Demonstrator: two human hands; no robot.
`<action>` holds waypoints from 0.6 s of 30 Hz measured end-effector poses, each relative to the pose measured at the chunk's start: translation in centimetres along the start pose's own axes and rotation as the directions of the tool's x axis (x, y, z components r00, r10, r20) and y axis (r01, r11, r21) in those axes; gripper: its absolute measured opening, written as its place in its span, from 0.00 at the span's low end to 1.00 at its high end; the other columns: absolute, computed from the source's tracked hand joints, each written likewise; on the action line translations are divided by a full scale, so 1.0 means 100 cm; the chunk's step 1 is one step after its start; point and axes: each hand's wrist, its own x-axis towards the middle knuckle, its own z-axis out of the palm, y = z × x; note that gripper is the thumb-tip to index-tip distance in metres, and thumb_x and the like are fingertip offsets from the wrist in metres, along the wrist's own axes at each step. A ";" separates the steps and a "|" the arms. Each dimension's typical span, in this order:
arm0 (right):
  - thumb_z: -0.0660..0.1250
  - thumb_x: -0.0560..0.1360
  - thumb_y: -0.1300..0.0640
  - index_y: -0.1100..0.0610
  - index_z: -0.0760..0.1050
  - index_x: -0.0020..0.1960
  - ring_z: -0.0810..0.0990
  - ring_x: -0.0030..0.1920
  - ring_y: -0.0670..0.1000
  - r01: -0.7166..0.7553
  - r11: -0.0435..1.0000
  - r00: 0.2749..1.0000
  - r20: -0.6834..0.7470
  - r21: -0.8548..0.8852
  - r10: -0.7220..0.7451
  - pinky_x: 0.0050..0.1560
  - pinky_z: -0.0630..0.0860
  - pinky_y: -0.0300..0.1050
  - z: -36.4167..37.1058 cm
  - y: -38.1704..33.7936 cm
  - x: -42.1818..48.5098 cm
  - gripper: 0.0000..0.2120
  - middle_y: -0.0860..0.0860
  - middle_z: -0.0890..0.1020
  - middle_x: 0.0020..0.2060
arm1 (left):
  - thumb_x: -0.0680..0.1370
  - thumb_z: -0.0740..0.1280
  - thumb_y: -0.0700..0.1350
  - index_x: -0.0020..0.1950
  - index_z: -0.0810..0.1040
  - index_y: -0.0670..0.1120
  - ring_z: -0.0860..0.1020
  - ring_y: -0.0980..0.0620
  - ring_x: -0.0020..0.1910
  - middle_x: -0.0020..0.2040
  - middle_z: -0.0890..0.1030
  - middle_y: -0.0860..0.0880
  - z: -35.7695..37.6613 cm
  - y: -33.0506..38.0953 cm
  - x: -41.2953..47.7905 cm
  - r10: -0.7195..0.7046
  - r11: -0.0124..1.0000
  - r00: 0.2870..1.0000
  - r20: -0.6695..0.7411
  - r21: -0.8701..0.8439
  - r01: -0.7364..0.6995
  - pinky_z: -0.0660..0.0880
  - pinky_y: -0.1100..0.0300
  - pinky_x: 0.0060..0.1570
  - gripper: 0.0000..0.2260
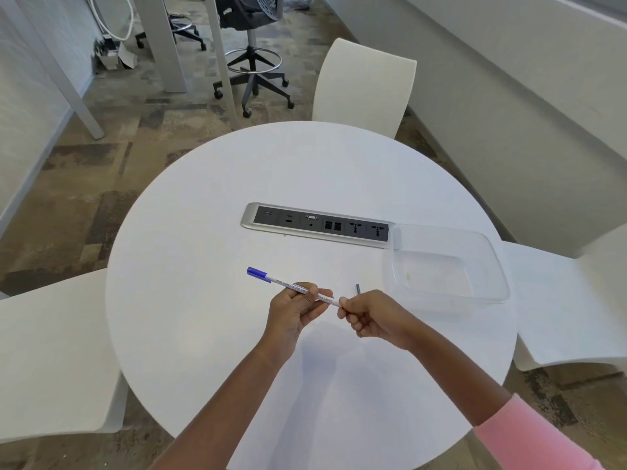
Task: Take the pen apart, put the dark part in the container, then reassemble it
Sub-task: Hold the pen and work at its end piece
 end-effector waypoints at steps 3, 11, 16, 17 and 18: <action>0.61 0.77 0.55 0.58 0.78 0.40 0.70 0.28 0.45 0.255 0.890 0.925 -0.175 -0.377 -0.339 0.31 0.65 0.35 0.011 0.009 0.000 0.11 0.49 0.73 0.27 | 0.77 0.62 0.35 0.42 0.75 0.38 0.84 0.52 0.35 0.34 0.85 0.45 0.000 0.000 0.001 -0.006 0.998 0.999 -0.040 -0.066 0.003 0.79 0.66 0.36 0.05; 0.67 0.67 0.60 0.59 0.75 0.36 0.73 0.29 0.52 0.203 0.138 0.482 -0.024 -0.970 -0.876 0.25 0.65 0.39 0.014 0.032 0.011 0.03 0.51 0.75 0.29 | 0.78 0.61 0.35 0.44 0.75 0.37 0.84 0.51 0.36 0.34 0.85 0.45 0.001 -0.001 0.003 -0.026 0.995 0.998 -0.065 -0.099 0.020 0.80 0.65 0.35 0.05; 0.65 0.68 0.61 0.62 0.77 0.35 0.71 0.29 0.54 0.283 0.268 0.531 -0.082 -0.921 -0.843 0.32 0.62 0.41 0.014 0.031 0.012 0.06 0.54 0.74 0.27 | 0.78 0.60 0.36 0.43 0.74 0.37 0.84 0.51 0.35 0.34 0.85 0.45 0.001 -0.001 0.003 -0.031 0.996 0.998 -0.047 -0.090 0.026 0.80 0.66 0.35 0.06; 0.64 0.70 0.61 0.64 0.78 0.36 0.71 0.31 0.55 0.300 0.361 0.583 -0.130 -0.883 -0.802 0.32 0.60 0.39 0.015 0.029 0.010 0.08 0.55 0.73 0.27 | 0.78 0.60 0.35 0.43 0.74 0.38 0.84 0.52 0.35 0.34 0.85 0.45 0.001 0.000 0.003 -0.029 0.996 0.999 -0.044 -0.081 0.025 0.79 0.66 0.35 0.05; 0.62 0.73 0.61 0.64 0.78 0.38 0.69 0.33 0.54 0.303 0.457 0.659 -0.162 -0.836 -0.734 0.33 0.58 0.38 0.016 0.025 0.008 0.10 0.54 0.72 0.29 | 0.78 0.61 0.35 0.43 0.74 0.38 0.84 0.52 0.35 0.34 0.85 0.45 0.001 0.000 0.003 -0.026 0.997 0.999 -0.040 -0.072 0.023 0.79 0.66 0.35 0.05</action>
